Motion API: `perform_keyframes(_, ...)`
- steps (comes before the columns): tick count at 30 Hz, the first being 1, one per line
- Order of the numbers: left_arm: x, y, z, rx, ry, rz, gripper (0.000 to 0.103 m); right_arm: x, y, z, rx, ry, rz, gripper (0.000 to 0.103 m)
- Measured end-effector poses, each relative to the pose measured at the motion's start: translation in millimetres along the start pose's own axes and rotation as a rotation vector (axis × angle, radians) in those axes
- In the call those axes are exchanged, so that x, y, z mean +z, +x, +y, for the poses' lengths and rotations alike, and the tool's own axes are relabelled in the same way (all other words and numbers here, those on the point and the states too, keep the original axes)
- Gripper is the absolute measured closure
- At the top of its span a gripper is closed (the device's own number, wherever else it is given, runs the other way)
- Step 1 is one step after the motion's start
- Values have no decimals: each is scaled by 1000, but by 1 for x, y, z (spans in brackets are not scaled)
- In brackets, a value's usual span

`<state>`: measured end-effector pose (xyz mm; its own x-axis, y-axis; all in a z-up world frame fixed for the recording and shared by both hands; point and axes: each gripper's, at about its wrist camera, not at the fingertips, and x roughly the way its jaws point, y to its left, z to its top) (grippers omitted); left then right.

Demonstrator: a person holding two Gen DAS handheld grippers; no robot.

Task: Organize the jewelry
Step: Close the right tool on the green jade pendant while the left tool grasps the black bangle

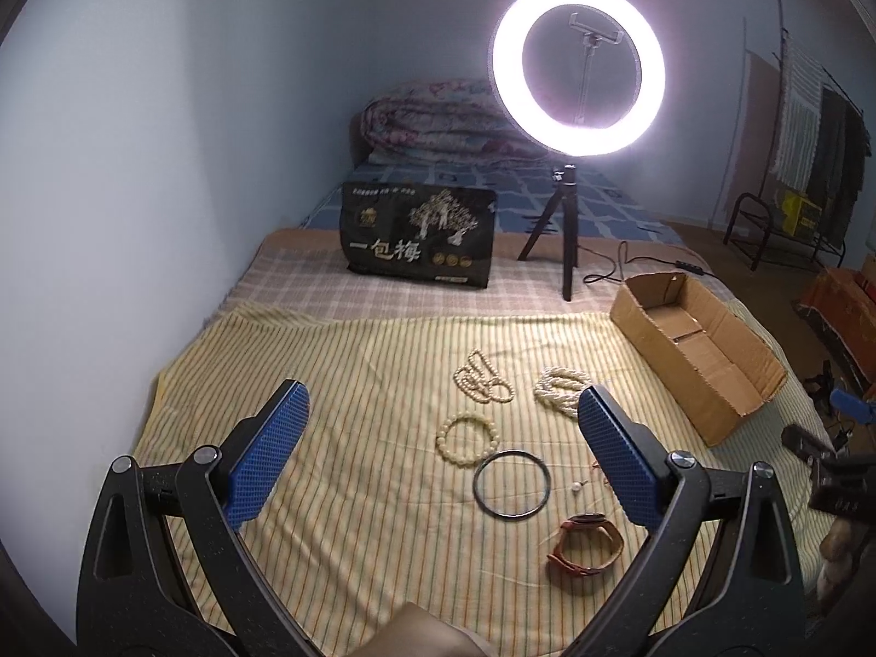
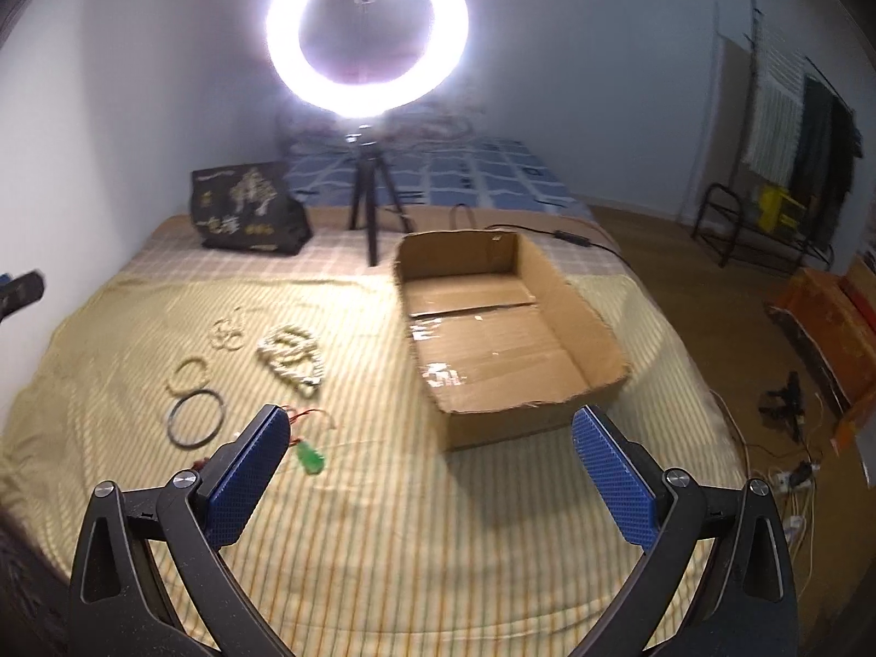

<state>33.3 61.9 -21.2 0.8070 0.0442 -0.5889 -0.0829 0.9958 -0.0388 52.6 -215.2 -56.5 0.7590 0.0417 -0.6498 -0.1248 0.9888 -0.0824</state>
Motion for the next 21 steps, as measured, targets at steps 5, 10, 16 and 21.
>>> perform_keyframes(5,-3,15,12,1,-6,29,7,-4,10,23,30,-122,8,1)
perform_keyframes(10,-13,43,19,-42,-33,151,35,-9,23,36,119,-179,43,1)
perform_keyframes(16,-34,74,13,-128,-53,308,57,-17,44,51,174,-255,118,24)
perform_keyframes(21,-47,94,5,-169,-64,408,59,-25,63,55,211,-257,204,41)
